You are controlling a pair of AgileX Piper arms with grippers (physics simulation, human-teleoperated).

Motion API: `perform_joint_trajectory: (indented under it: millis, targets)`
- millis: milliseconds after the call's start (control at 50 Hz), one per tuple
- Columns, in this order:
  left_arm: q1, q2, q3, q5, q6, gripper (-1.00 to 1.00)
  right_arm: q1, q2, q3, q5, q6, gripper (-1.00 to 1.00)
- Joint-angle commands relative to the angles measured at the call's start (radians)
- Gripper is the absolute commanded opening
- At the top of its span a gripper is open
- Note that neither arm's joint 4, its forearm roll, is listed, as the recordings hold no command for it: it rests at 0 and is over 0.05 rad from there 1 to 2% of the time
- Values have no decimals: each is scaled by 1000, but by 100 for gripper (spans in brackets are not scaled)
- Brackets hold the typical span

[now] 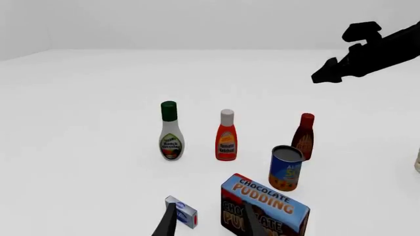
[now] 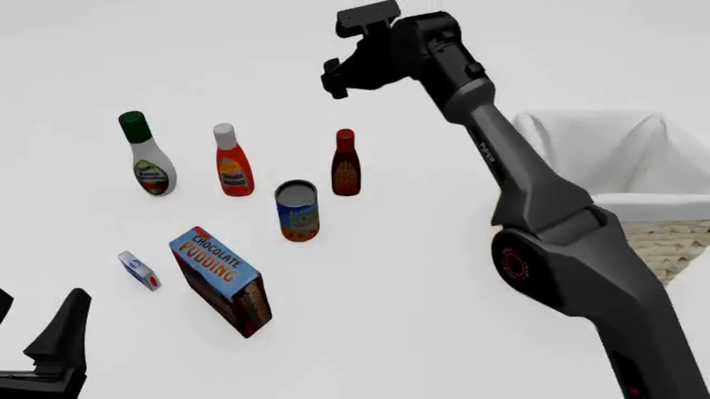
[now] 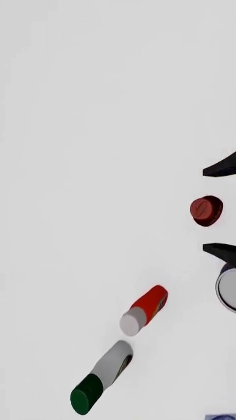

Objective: Pick the bbq sauce and place it in the basket.

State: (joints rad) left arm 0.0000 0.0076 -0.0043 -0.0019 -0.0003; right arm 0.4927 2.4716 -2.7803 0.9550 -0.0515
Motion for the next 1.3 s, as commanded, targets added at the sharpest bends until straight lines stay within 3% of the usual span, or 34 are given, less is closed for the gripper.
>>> perform_joint_trajectory:
  millis: [20, 1300]
  targets:
    - [0, 0, 0, 0, 0, 100, -4, 59, -43, 7, 11, 100]
    - [0, 0, 0, 0, 0, 100, -9, 228, -49, -36, 3, 100]
